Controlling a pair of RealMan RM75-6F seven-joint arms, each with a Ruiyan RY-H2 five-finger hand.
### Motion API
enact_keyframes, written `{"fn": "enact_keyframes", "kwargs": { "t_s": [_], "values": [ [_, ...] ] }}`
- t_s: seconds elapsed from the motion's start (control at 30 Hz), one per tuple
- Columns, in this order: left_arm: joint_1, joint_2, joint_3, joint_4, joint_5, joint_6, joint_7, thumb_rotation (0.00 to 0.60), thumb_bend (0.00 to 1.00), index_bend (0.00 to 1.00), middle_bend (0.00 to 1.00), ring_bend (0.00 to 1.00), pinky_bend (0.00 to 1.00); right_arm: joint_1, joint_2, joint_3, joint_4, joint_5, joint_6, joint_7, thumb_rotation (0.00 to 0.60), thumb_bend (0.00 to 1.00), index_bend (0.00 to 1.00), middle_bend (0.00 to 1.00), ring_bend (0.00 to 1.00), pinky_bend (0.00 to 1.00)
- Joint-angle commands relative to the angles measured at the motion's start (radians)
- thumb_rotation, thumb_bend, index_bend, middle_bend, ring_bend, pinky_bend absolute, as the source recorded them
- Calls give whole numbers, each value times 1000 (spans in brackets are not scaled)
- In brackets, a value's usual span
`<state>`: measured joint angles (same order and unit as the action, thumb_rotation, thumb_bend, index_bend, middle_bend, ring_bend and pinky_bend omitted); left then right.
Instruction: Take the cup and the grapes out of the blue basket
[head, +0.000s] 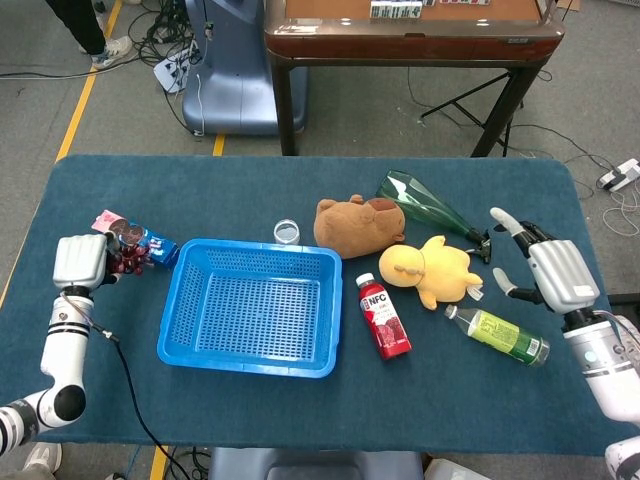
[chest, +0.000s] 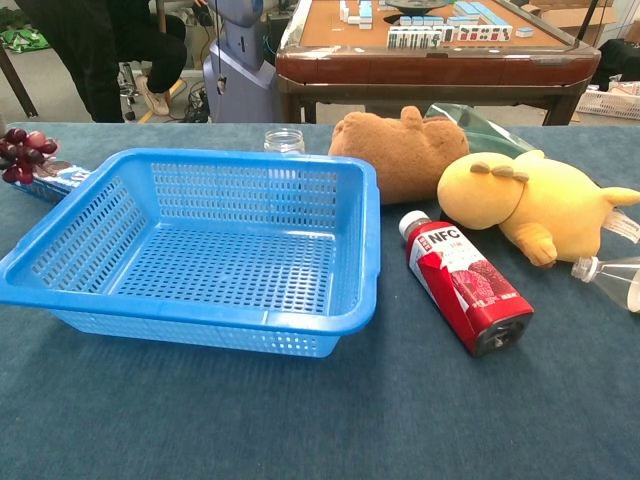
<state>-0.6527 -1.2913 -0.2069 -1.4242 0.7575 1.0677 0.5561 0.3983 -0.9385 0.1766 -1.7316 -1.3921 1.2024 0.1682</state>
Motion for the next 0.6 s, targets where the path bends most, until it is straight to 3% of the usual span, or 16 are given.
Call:
{"fn": "enact_keyframes", "kwargs": {
  "t_s": [0.03, 0.13, 0.23, 0.4, 0.6],
  "values": [
    [-6, 17, 3, -24, -66, -69, 7, 600, 338, 477, 489, 409, 500, -1, 1, 1, -2, 0, 2, 0, 600, 361, 77, 251, 204, 385],
    [-11, 40, 11, -64, -96, -111, 7, 600, 337, 434, 456, 387, 498, -3, 1, 1, -3, 1, 3, -3, 600, 361, 77, 251, 204, 385],
    [-19, 57, 20, -101, -115, -119, 20, 600, 315, 327, 373, 326, 451, -3, 1, 3, -3, 5, 1, -6, 600, 362, 77, 251, 204, 385],
    [-14, 71, 11, -156, -104, -71, -5, 600, 255, 43, 168, 158, 333, -8, 3, 2, -2, 14, 2, -9, 600, 362, 77, 251, 204, 385],
    [39, 105, 1, -253, -2, 20, -105, 600, 253, 16, 128, 141, 306, -33, 5, -12, 7, 13, 23, -29, 600, 362, 77, 251, 204, 385]
  ]
}}
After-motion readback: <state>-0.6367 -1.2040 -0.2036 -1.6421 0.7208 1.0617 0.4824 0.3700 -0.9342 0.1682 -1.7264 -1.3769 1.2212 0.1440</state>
